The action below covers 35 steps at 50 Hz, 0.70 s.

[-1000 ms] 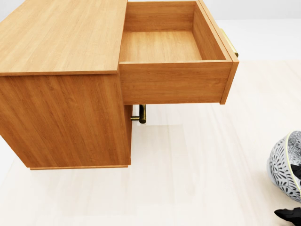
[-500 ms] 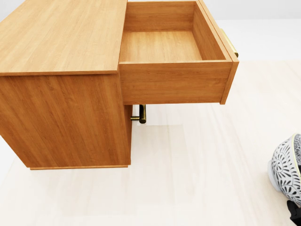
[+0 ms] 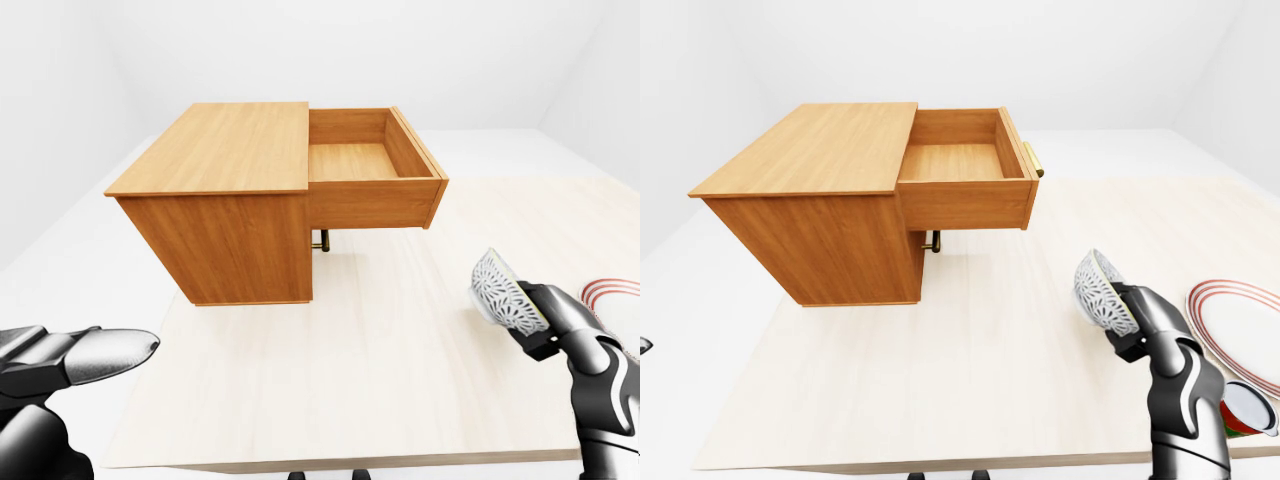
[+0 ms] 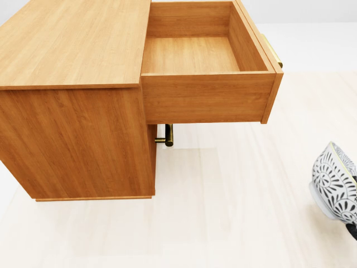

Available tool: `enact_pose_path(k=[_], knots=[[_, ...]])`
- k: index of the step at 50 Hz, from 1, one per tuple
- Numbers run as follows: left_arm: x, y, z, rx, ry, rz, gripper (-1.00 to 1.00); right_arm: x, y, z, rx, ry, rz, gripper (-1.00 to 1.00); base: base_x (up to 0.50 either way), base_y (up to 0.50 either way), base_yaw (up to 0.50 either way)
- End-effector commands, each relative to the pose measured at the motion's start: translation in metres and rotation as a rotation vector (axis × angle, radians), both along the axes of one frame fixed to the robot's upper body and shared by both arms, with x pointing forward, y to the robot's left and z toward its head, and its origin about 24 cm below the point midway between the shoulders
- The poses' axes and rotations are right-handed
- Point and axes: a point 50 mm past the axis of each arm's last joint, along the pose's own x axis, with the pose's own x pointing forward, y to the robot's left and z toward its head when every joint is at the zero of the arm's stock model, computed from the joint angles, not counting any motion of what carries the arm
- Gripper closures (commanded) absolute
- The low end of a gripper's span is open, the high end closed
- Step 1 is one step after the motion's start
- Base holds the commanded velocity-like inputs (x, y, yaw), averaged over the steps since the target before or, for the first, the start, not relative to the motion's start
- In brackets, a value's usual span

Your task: Put the bowl on top of the cabinet.

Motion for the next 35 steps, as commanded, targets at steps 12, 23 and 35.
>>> enact_pose_path(k=[12,23,35], knots=[[0.001,-0.001,-0.001,0.006,0.006,0.007,-1.00,0.006,-0.009,0.139,-0.272,-0.182,0.098,0.98,0.00,0.00,0.00],[0.000,-0.001,-0.002,0.015,0.012,0.012,-1.00,0.013,-0.003,0.199,-0.414,-0.307,0.121,0.98,0.00,0.00,0.00],[0.002,-0.002,-0.003,0.033,0.022,0.035,-1.00,0.025,0.016,0.279,-0.553,-0.450,0.157,0.96,0.00,0.00,0.00]])
